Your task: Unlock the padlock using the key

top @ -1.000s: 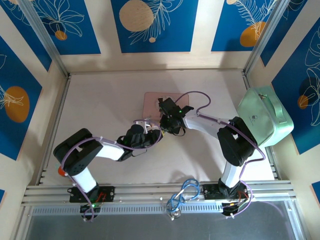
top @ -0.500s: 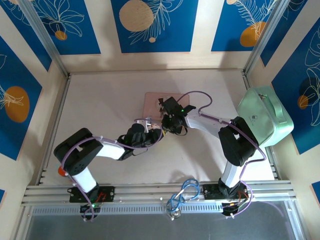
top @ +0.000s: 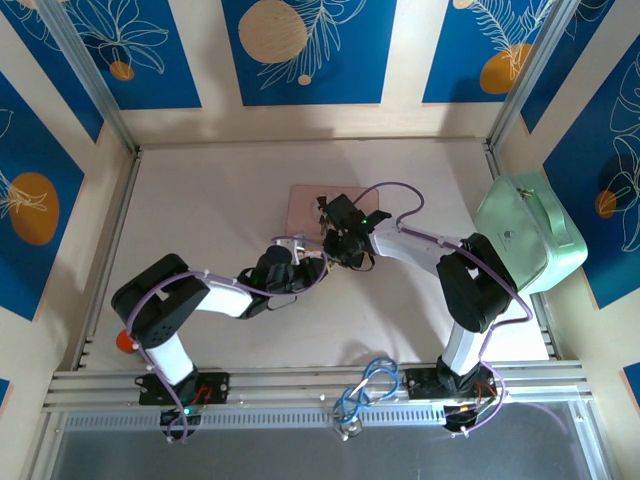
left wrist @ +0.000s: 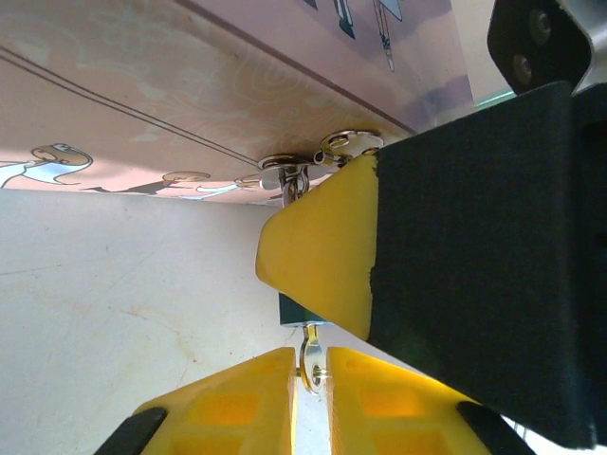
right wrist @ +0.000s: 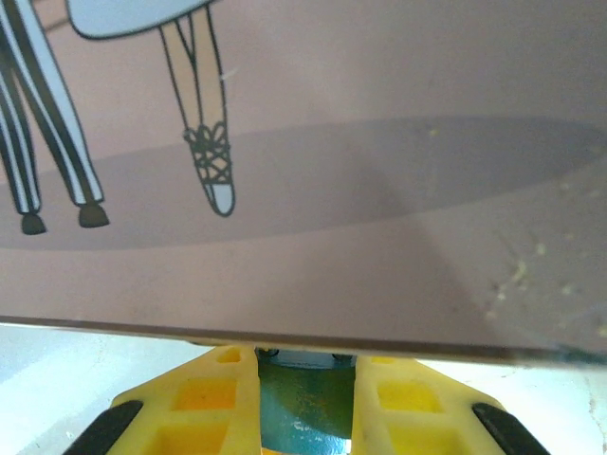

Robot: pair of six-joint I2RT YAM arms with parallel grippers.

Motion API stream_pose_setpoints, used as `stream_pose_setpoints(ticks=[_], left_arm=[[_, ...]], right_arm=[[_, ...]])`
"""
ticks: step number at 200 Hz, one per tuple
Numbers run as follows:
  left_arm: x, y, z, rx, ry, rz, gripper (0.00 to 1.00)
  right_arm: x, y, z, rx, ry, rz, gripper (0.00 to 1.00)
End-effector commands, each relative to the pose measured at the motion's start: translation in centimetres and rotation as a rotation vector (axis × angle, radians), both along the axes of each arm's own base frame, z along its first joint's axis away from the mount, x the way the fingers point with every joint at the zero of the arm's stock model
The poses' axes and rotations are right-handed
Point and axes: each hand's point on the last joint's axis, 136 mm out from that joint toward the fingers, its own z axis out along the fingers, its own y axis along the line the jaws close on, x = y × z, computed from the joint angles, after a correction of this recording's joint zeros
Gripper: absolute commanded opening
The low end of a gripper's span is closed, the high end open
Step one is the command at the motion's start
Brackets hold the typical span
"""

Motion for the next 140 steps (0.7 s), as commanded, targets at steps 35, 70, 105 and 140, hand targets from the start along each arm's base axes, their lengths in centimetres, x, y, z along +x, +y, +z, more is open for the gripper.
stream_pose_setpoints(ticks=[35,70,105,140], left_arm=[[0.4,-1.0,0.1,-0.001,-0.018,-0.022,0.18],[0.5,-1.0,0.2,0.000,-0.021,-0.020,0.20],[0.6,-1.5,0.4,-0.019,-0.024,-0.030,0.21],[0.6,-1.1,0.7,-0.027,-0.040,-0.017,0.30]], right_arm=[[-1.0,1.3,0.5,0.032,0.056,0.039,0.00],[-1.1,1.5,0.5,0.029,0.064,0.040,0.00],[-1.3,1.6,0.4,0.034,0.070,0.039,0.00],[-1.4,1.6,0.2,0.037,0.071,0.039,0.00]])
